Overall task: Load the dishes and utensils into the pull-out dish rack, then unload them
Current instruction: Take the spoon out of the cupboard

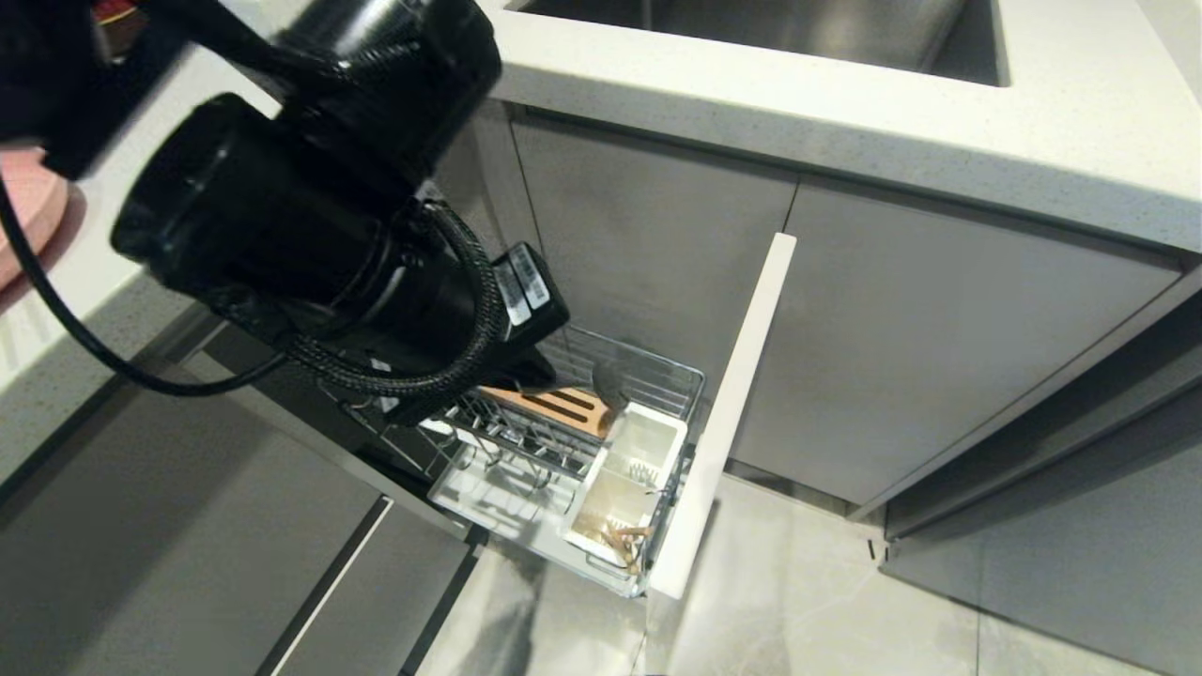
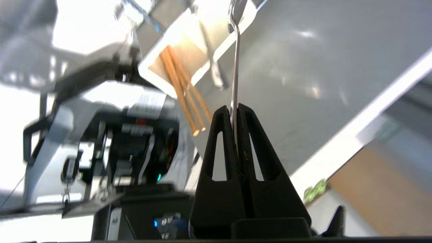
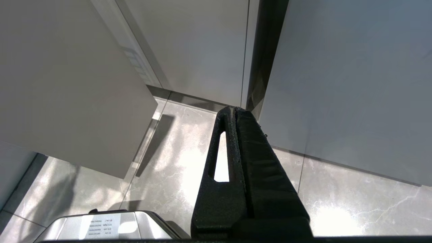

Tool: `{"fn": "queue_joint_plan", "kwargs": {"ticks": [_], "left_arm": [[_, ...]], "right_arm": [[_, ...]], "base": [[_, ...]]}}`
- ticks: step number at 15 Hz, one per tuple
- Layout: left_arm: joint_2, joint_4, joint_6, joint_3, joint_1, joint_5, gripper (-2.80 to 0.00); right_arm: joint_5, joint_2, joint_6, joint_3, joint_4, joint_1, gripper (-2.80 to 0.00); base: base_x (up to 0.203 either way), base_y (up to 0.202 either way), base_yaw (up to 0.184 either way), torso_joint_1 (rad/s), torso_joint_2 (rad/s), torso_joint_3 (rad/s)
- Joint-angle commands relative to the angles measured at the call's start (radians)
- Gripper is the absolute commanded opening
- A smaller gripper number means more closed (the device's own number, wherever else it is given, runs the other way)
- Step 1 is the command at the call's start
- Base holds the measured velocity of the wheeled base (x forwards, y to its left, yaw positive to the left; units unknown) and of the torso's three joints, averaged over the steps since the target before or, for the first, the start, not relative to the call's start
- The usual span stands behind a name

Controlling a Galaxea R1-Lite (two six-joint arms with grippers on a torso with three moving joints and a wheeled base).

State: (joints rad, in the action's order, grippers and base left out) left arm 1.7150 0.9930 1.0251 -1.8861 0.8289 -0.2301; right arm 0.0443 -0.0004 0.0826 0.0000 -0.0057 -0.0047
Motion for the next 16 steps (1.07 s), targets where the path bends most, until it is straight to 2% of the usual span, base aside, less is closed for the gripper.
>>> {"fn": "queue_joint_plan", "kwargs": {"ticks": [1, 6, 10, 11, 13, 16], "left_arm": [[-0.086, 0.003, -0.004, -0.015, 0.000, -0.031, -2.80], [-0.235, -0.021, -0.027, -0.049, 0.002, -0.101, -2.80], [-0.354, -0.113, -0.050, -0.048, 0.000, -0.171, -2.80], [-0.380, -0.131, -0.077, -0.048, -0.005, -0.188, -2.80], [-0.422, -0.173, -0.111, -0.048, -0.025, -0.223, -2.80], [-0.461, -0.214, -0.166, -0.047, -0.105, -0.247, -2.80]], "right_arm": [[0.000, -0.004, 0.000, 0.000, 0.000, 0.000, -2.80], [0.000, -0.004, 0.000, 0.000, 0.000, 0.000, -2.80], [0.000, -0.004, 0.000, 0.000, 0.000, 0.000, -2.80], [0.000, -0.004, 0.000, 0.000, 0.000, 0.000, -2.80], [0.000, -0.004, 0.000, 0.000, 0.000, 0.000, -2.80], [0.000, -0.004, 0.000, 0.000, 0.000, 0.000, -2.80]], "base": [[0.000, 0.000, 0.000, 0.000, 0.00, 0.000], [0.000, 0.000, 0.000, 0.000, 0.00, 0.000], [0.000, 0.000, 0.000, 0.000, 0.00, 0.000], [0.000, 0.000, 0.000, 0.000, 0.00, 0.000], [0.000, 0.000, 0.000, 0.000, 0.00, 0.000], [0.000, 0.000, 0.000, 0.000, 0.00, 0.000]]}}
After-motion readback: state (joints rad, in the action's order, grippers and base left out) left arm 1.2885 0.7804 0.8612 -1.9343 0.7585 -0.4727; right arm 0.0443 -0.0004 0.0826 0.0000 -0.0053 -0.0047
